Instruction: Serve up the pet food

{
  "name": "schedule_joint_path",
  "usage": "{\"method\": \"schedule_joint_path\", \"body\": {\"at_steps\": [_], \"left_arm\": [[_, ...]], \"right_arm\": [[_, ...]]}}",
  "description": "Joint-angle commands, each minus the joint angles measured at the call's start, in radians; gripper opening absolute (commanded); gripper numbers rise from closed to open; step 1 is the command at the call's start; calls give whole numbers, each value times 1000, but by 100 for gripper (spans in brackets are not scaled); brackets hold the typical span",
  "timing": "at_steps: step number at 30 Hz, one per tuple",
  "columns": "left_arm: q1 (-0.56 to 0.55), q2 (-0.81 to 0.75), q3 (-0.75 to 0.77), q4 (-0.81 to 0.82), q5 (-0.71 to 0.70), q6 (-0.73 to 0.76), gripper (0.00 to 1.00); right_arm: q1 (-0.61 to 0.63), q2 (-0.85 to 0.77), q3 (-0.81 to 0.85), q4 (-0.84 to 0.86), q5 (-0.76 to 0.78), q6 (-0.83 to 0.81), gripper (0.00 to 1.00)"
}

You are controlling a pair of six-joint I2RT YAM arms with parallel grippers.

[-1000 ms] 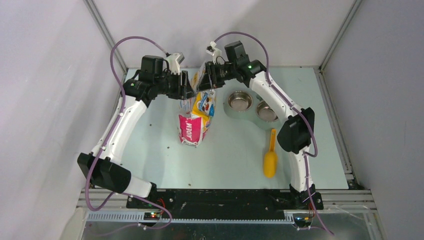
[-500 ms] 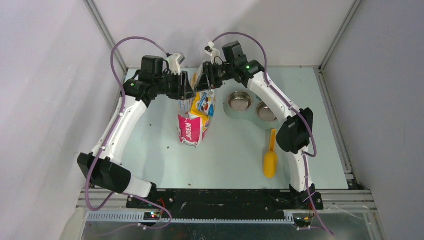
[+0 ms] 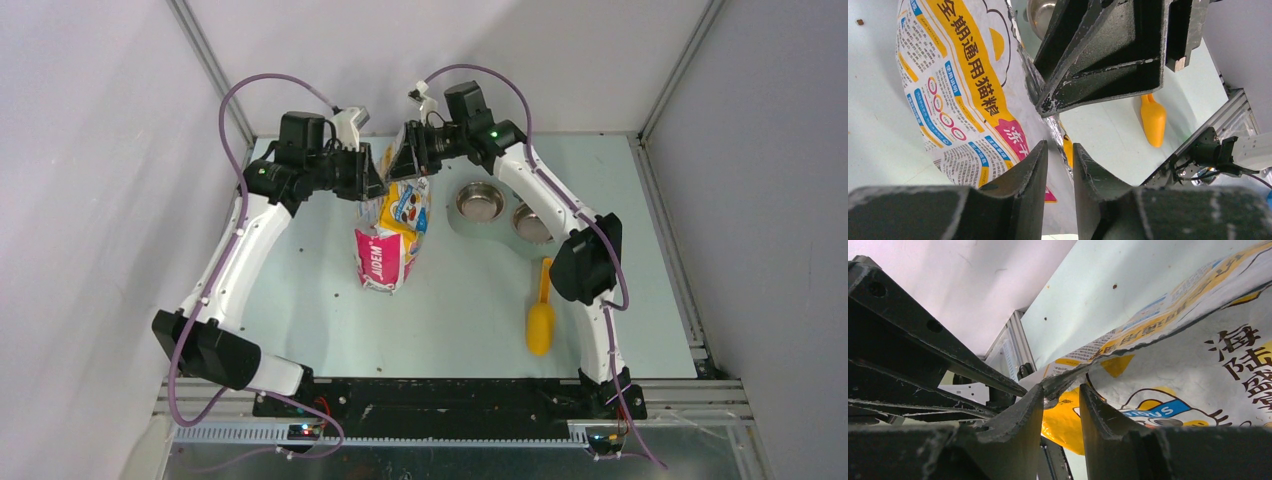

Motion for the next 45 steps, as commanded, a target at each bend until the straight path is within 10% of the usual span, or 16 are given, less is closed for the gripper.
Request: {"method": "schedule_joint_path", "body": {"at_steps": [1, 11, 23, 45], "left_arm": [[-1, -37, -12, -3, 23, 22, 30], [-1, -47, 4, -24, -34, 37, 25], [-8, 17, 85, -13, -142, -11, 65], [-95, 93, 161, -77, -489, 78, 33]], "right_arm": [[1, 12, 40, 47, -23, 24, 35], [3, 11, 33, -7, 60, 4, 7], [9, 1, 28, -34, 113, -15, 0], [17, 8, 68, -54, 165, -31, 0]]}}
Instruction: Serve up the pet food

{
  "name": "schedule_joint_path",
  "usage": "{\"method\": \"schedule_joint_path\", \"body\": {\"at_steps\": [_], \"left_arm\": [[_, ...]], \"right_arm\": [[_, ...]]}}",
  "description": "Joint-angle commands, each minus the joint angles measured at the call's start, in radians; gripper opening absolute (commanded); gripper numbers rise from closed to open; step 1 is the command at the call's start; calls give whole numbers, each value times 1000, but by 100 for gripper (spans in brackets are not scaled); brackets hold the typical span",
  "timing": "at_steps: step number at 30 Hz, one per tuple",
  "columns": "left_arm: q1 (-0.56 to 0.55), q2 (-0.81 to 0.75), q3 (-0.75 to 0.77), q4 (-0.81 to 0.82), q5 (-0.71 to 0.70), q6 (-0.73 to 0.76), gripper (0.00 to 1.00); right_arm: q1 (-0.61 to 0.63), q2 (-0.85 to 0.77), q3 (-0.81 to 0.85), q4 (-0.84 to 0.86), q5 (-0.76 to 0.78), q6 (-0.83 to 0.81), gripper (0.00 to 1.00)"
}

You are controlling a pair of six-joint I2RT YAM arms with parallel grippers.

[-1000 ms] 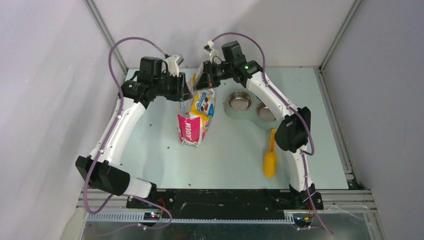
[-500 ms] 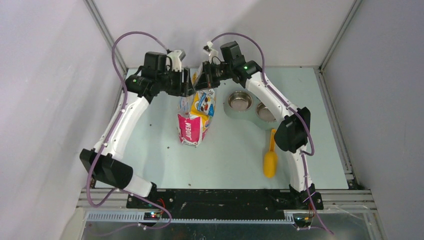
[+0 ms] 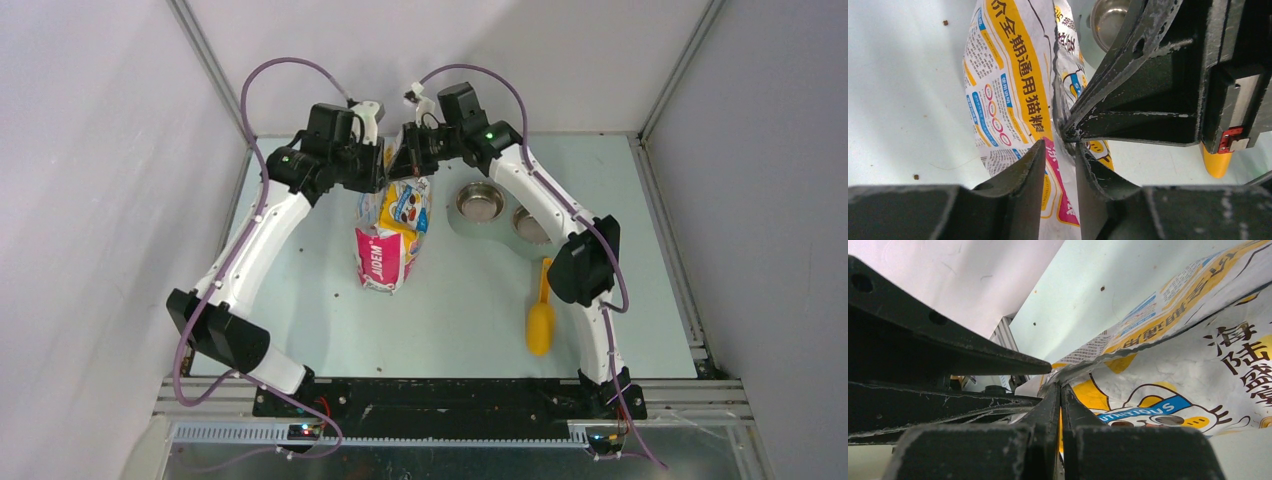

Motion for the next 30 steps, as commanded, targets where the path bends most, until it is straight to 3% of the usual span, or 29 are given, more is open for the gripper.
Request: {"method": "schedule_joint_path", "body": {"at_steps": [1, 10, 20, 30], "left_arm": [[5, -8, 40, -21, -154, 56, 32], [5, -13, 10, -35, -208, 93, 20], [3, 5, -7, -28, -73, 89, 25], [0, 72, 13, -28, -117, 119, 24]], "right_arm": [[-3, 8, 44, -23, 72, -39, 0], [19, -4, 52, -75, 182, -97, 0], [24, -19, 52, -86, 210, -123, 0], [24, -70, 6, -98, 225, -173, 0]]}}
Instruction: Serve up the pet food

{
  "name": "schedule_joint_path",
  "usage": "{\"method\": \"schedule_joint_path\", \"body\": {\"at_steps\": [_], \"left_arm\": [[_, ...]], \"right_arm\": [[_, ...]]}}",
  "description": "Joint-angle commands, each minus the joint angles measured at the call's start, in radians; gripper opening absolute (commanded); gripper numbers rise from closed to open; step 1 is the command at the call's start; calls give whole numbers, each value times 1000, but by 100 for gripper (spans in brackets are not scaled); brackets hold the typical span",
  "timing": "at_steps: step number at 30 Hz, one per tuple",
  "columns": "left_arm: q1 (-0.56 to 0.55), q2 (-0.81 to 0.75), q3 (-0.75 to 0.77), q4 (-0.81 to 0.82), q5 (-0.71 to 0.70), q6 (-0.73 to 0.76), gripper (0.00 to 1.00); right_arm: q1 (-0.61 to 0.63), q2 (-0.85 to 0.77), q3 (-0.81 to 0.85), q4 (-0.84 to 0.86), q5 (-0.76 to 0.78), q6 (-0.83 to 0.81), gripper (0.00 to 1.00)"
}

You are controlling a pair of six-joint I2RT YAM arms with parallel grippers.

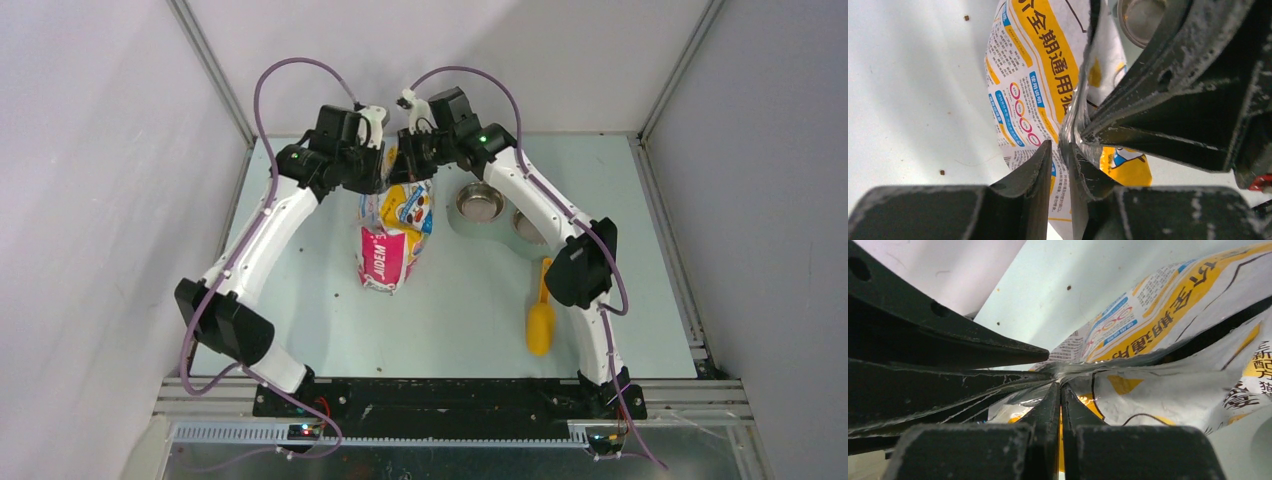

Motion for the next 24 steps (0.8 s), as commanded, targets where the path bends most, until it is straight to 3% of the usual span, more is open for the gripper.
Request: {"method": "schedule_joint_path", "body": {"at_steps": [1, 7, 19, 22, 24], "left_arm": [[8, 43, 14, -17, -62, 42, 23], [24, 60, 16, -5, -129, 42, 18], [69, 70, 30, -7, -134, 42, 14], [87, 56, 75, 0, -73, 26, 12], [97, 29, 102, 20, 5, 14, 18]], "right_arm": [[-17, -72, -19, -36, 72, -62, 0], [-32, -89, -42, -36, 77, -60, 0], [-48, -136, -63, -41, 76, -81, 0], [-50, -150, -72, -43, 77, -91, 0], [-51, -161, -78, -43, 77, -100, 0]]}}
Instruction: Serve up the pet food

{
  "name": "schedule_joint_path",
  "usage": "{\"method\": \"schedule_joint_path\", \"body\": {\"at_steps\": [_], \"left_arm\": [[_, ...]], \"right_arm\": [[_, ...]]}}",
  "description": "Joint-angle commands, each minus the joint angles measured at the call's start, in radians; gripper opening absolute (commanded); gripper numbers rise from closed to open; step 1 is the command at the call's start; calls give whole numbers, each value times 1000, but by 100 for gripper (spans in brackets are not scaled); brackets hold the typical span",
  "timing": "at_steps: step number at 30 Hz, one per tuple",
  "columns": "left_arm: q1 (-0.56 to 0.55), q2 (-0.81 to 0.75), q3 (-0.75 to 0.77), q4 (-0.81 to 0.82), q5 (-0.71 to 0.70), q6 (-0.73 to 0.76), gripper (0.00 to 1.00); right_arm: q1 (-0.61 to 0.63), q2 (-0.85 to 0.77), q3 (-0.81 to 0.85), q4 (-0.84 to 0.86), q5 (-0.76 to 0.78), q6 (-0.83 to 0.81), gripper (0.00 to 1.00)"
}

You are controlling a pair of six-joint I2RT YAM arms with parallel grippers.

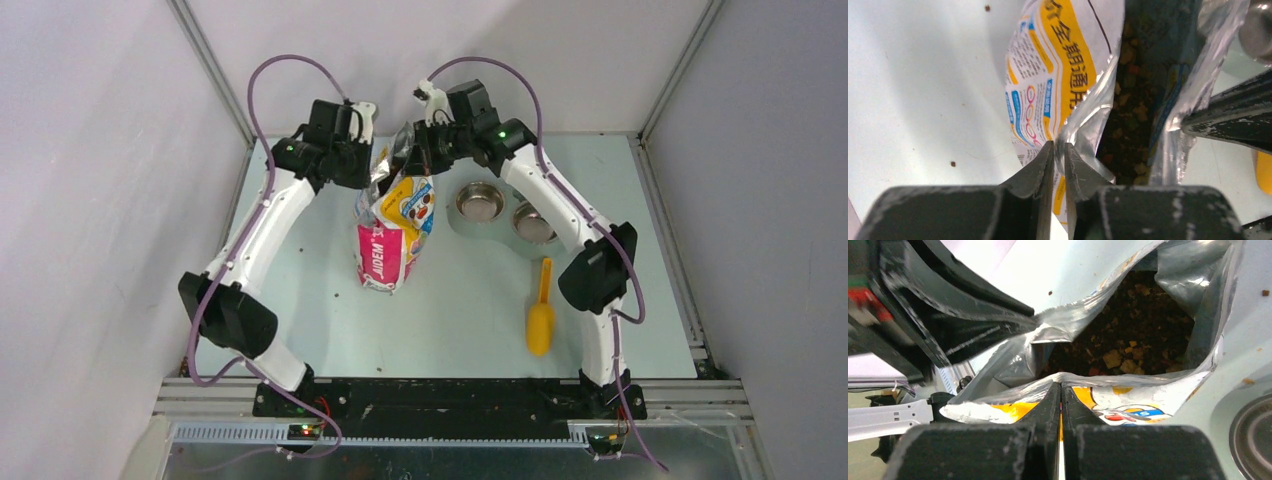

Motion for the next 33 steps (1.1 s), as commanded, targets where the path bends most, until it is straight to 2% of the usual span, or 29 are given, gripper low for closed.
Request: {"method": "schedule_joint_path", "body": {"at_steps": [1, 7, 11, 16, 26, 27, 28, 29, 31, 33], "left_arm": [[48, -28, 90, 49, 45, 12, 20], [55, -32, 135, 81, 259, -23, 42], [48, 17, 180, 75, 311, -64, 53], [14, 80, 204, 51, 264, -1, 57], [9, 145, 219, -47, 171, 102, 57], [10, 141, 214, -47, 153, 101, 56], [11, 138, 205, -45, 116, 98, 55], [13, 131, 202, -41, 102, 86, 54], [18, 121, 201, -41, 89, 68, 52], [19, 111, 201, -40, 89, 54, 50]], "right_arm": [[-17, -83, -15, -30, 25, -47, 0], [-20, -109, -17, -30, 24, -73, 0], [-21, -125, -21, -35, 46, -90, 0], [-33, -140, -34, -34, 80, -92, 0], [-60, -117, -7, -27, 96, -78, 2], [-59, -110, 8, -28, 131, -74, 13], [-57, -105, 17, -29, 145, -65, 20], [-54, -94, 36, -29, 166, -55, 34], [-49, -76, 64, -27, 207, -46, 48], [-39, -55, 91, -26, 267, -47, 55]]}}
